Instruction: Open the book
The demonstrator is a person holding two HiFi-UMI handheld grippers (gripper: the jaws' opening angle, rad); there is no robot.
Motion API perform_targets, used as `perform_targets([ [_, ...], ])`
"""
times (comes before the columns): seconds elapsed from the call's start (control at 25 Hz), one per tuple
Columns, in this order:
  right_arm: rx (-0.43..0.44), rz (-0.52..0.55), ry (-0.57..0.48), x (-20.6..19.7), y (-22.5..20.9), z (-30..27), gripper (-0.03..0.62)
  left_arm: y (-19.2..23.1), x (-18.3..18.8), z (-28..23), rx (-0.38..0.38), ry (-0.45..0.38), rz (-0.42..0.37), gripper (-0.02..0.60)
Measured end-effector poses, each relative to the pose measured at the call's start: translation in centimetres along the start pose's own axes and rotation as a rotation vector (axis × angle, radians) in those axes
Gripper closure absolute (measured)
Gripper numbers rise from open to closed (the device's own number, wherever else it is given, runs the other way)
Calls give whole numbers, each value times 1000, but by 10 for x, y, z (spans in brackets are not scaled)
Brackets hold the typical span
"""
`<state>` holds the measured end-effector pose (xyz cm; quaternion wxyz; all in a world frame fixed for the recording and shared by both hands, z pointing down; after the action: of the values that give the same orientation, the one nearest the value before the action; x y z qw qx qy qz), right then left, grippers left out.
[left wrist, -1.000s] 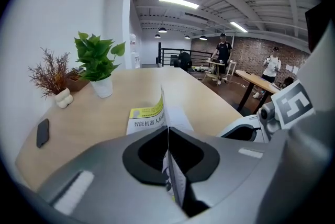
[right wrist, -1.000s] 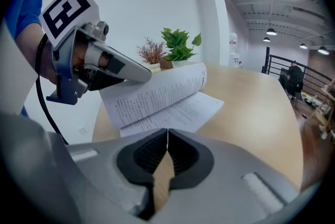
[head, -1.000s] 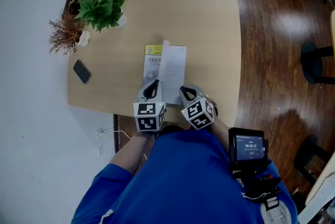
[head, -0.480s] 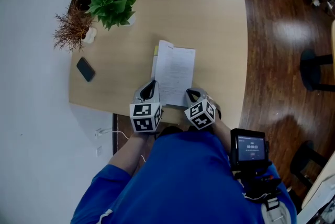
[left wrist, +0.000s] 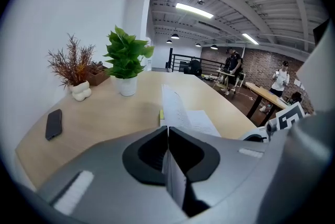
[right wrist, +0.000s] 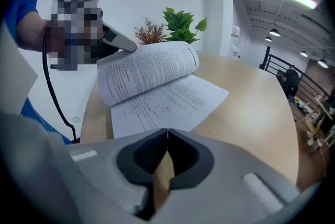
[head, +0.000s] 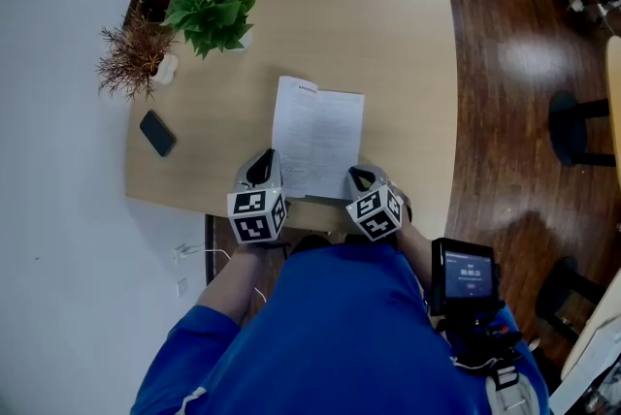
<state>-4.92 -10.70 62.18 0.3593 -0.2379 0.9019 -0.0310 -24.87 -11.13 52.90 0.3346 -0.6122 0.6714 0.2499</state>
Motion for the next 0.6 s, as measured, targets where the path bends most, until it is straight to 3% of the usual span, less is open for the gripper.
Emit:
perform_targets([
  [0.6, -65, -32, 11, 0, 2, -2, 589, 54, -11, -16, 27, 14, 18, 561],
])
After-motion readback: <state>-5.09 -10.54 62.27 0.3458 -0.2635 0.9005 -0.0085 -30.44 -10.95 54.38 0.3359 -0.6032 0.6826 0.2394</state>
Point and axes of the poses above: the fingertips, and each gripper's own axes: z backward along the fingers, y to its left, x out of its top, the point moved 5 cm from there along z, backward along the fingers, and after that the axes turned 14 degrees about x, right-handed, at the moved point
